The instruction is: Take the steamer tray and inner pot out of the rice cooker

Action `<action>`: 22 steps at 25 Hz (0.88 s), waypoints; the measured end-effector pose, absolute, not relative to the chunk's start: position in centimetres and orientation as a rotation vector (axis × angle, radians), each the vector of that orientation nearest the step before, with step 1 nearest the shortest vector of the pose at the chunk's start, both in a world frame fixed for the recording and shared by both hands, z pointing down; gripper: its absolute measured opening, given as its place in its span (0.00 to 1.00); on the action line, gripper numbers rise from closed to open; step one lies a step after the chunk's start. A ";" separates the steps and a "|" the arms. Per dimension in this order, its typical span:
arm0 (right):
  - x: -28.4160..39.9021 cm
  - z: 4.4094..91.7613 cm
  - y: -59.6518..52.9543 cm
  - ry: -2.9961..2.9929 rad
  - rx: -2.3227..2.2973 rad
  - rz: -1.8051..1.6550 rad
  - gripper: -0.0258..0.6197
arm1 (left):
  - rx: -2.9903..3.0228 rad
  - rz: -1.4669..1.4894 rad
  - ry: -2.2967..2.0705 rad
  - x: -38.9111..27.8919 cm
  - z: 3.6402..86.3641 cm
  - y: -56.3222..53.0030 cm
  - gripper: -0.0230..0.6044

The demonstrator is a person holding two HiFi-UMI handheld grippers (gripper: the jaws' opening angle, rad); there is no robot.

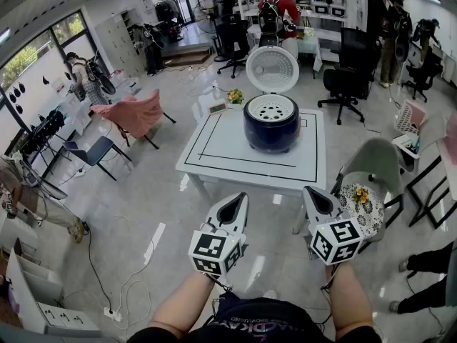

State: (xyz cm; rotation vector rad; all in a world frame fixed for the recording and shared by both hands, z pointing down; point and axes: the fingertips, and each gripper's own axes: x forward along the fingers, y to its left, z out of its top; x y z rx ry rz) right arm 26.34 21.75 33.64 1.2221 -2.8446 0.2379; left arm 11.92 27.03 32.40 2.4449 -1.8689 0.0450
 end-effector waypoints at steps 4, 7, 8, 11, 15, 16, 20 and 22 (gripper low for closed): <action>25.7 33.7 22.0 -2.845 1.224 0.242 0.04 | 2.444 0.048 -1.864 11.3 32.5 27.3 0.04; 25.6 33.8 22.0 -2.851 1.230 0.259 0.04 | 2.448 0.040 -1.855 11.1 32.6 27.3 0.04; 25.5 33.8 21.9 -2.854 1.235 0.264 0.04 | 2.449 0.038 -1.854 11.0 32.6 27.2 0.04; 25.0 33.9 21.6 -2.848 1.254 0.267 0.04 | 2.452 0.045 -1.846 10.4 32.9 26.8 0.04; 24.0 34.3 21.0 -2.822 1.278 0.286 0.05 | 2.458 0.059 -1.808 9.3 33.4 26.2 0.07; 23.7 34.4 20.9 -2.819 1.278 0.295 0.05 | 2.461 0.059 -1.798 8.9 33.5 26.0 0.08; 21.6 34.8 20.3 -2.829 1.258 0.320 0.08 | 2.474 0.060 -1.772 7.1 34.0 25.2 0.13; 20.1 34.7 19.9 -2.837 1.245 0.322 0.11 | 2.479 0.058 -1.769 5.7 34.0 24.7 0.17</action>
